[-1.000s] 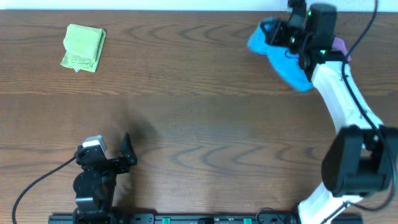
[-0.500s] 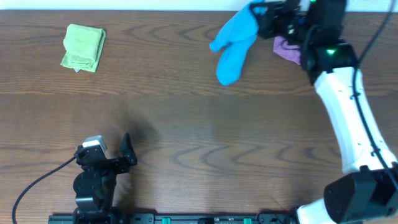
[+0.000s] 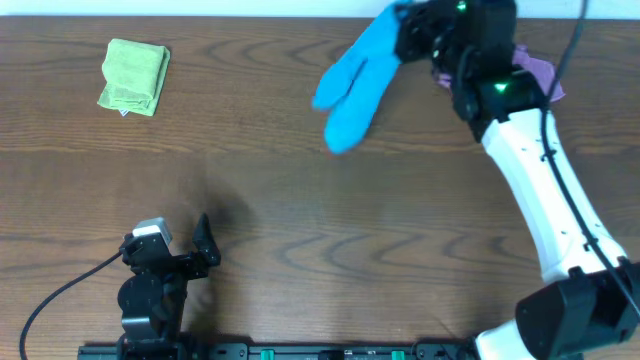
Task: Fold the cloth
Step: 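Lift the blue cloth with the right gripper and drag it toward table center, then swing the held blue cloth and lay it flat at table center, then pull the blue cloth's right corner outward with the right gripper to flatten, then release the cloth and retract the right arm toward rest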
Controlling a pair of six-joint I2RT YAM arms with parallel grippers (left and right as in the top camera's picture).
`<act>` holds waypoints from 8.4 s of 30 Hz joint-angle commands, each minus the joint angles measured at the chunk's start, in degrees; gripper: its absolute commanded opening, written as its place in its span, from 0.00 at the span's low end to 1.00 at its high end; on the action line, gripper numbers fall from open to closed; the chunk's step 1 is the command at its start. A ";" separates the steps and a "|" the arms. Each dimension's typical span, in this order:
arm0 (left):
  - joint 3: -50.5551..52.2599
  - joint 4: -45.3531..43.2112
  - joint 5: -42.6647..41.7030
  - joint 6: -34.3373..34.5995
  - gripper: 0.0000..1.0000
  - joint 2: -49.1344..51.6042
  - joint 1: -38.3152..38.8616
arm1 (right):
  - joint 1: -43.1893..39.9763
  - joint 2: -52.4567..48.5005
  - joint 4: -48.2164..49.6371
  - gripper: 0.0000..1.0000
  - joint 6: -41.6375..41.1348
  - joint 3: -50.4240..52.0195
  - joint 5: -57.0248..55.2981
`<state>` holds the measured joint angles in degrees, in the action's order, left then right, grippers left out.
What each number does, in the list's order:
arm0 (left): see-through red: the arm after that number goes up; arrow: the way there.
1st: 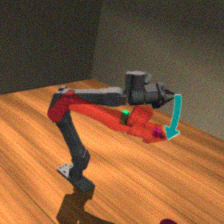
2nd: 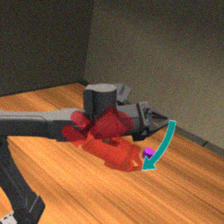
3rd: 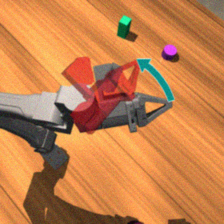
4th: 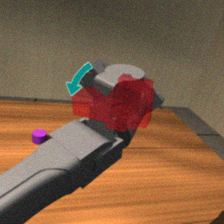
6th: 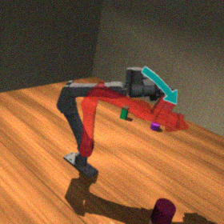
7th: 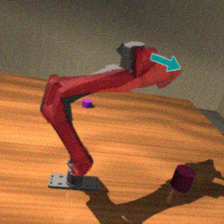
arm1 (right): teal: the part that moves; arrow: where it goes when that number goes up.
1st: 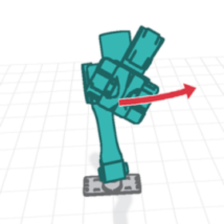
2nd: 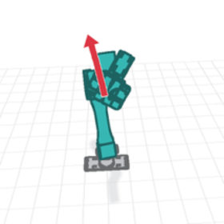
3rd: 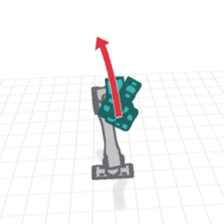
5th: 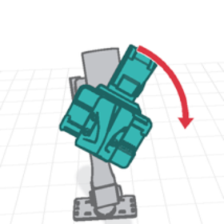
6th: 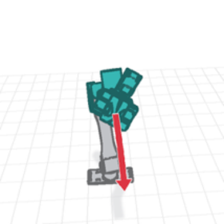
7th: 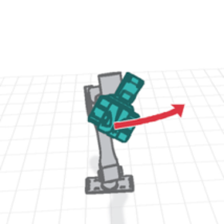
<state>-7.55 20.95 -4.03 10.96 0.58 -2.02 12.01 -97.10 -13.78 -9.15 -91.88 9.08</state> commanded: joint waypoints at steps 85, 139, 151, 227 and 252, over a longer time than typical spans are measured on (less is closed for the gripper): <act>1.20 0.39 0.61 0.66 0.95 -0.28 0.22 | 10.64 -21.18 -28.74 0.01 20.94 -37.94 -23.21; 1.20 0.39 0.61 0.66 0.95 -0.28 0.22 | 21.53 -28.83 -2.86 0.01 8.48 5.22 -1.11; 1.20 0.39 0.59 0.66 0.95 -0.28 0.22 | 21.27 -30.95 -19.89 0.01 8.48 4.48 -1.11; 1.20 0.39 0.61 0.66 0.95 -0.28 0.22 | -0.37 -38.84 -39.82 0.02 -9.64 -9.68 -10.58; 1.20 0.39 0.59 0.66 0.95 -0.28 0.22 | -3.48 -39.74 -25.75 0.01 -8.72 -19.08 -4.55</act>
<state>-7.55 20.95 -4.03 10.96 0.58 -2.02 8.54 -137.12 -37.95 -18.96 -108.66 3.05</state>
